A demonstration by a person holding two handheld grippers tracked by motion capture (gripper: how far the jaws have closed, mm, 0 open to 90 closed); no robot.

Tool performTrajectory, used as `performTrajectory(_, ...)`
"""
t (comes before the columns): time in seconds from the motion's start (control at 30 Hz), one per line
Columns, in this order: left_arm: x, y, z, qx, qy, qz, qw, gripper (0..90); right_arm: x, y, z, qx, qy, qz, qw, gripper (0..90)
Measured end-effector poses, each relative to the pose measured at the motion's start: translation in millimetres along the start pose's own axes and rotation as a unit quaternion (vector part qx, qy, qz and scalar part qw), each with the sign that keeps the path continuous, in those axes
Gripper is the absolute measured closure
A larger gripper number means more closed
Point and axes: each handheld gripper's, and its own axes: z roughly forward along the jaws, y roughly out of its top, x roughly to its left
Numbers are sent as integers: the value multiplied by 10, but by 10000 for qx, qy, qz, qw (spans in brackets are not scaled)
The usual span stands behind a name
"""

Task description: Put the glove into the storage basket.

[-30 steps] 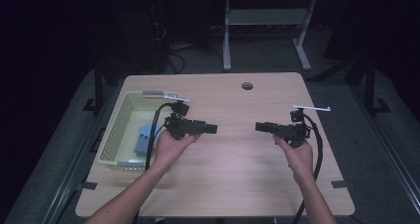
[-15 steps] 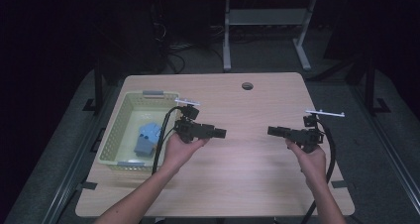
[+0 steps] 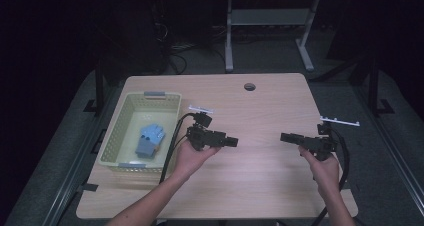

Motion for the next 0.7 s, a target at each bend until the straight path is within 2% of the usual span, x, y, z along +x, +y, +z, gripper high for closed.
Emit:
performTrajectory(0.3, -28, -121, 60, 91, 0, 35, 10000, 269, -160, -131, -94, -73, -18, 157, 9998, 312)
performTrajectory(0.47, -46, -197, 81, 118, 86, 51, 9999, 246, -207, -183, -110, -71, 11, 186, 9998, 309)
performTrajectory(0.5, -53, -234, 96, 178, 187, 146, 9996, 244, -214, -191, -114, -72, 13, 215, 9997, 308)
performTrajectory(0.7, -56, -347, 154, 219, 133, 171, 9995, 244, -297, -248, -159, -69, -44, 267, 9996, 307)
